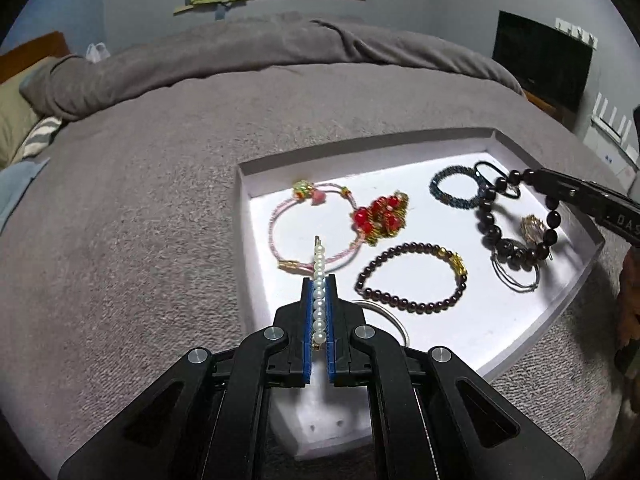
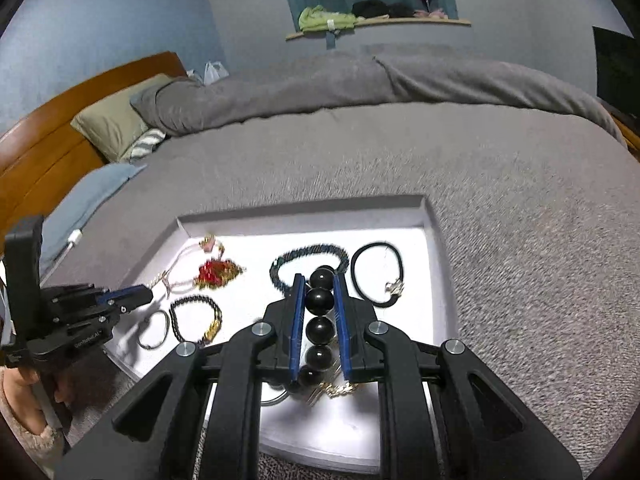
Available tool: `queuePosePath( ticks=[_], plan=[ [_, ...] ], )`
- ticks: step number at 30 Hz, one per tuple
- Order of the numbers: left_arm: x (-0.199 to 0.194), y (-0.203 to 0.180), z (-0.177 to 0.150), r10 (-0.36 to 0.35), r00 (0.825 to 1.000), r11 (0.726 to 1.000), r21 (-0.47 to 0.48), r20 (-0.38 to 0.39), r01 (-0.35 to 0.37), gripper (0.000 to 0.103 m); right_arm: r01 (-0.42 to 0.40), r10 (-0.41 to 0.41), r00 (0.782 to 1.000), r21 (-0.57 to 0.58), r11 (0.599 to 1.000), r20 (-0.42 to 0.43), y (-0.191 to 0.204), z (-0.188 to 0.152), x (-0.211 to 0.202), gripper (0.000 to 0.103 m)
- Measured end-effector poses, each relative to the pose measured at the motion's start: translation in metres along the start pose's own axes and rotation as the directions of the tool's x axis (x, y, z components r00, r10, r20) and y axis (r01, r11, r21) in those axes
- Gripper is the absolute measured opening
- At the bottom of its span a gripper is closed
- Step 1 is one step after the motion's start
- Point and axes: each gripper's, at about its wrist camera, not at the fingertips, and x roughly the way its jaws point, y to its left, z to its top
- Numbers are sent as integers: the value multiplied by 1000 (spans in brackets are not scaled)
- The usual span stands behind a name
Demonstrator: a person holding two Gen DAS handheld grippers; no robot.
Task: Organize jewelry
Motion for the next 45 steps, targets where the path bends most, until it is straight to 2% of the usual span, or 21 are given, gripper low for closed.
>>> queuePosePath(
  ticks=[14, 16, 17, 18, 20, 22, 23, 26, 29, 32, 35, 41, 45],
  plan=[
    [0, -9, -3, 16, 1000, 999, 30, 4, -16, 8, -12, 8, 997, -42, 999, -79, 11, -7, 13, 15],
    [-2, -7, -2, 12, 1000, 1000, 23, 12, -12, 21, -12, 9, 998, -37, 999, -68, 10, -6, 10, 24],
    [-4, -8, -2, 3, 1000, 1000, 22, 22, -3, 26, -12, 10, 998, -34, 999, -58, 9, -6, 8, 37],
    [-7, -9, -2, 4, 999, 1000, 24, 35, -4, 28, -11, 10, 999, -33, 999, -48, 9, -5, 5, 44],
    [-12, -10, -1, 8, 998, 1000, 25, 55, -9, 33, -10, 9, 999, -33, 999, -36, 8, -5, -1, 45],
    [-18, -11, 0, -4, 997, 1000, 17, 79, 3, 40, -14, 13, 1000, -27, 1000, -17, 7, -4, -9, 53],
    [-21, -11, -1, -7, 996, 1000, 15, 93, 6, 48, -17, 17, 1000, -23, 1000, -6, 6, -4, -14, 62],
    [-35, -15, -2, -18, 990, 1000, 11, 137, 17, 63, -13, 13, 1000, -18, 1000, 23, 6, -5, -31, 66],
    [-50, -21, -4, -20, 984, 1000, -1, 179, 20, 80, -5, 5, 998, -10, 1000, 56, 5, -7, -49, 79],
    [-61, -27, -7, -25, 980, 999, -22, 195, 29, 87, 14, -13, 997, -11, 1000, 82, 6, -11, -67, 91],
    [-72, -31, -13, -23, 977, 999, -38, 210, 31, 91, 32, -30, 994, -13, 999, 108, 8, -18, -83, 97],
    [-86, -31, -37, 11, 978, 995, -99, 207, 10, 94, 64, -62, 992, -13, 998, 111, 6, -41, -103, 97],
    [-92, -37, -54, 28, 980, 995, -97, 195, -9, 94, 105, -102, 987, -19, 994, 125, 5, -61, -113, 97]
  ],
)
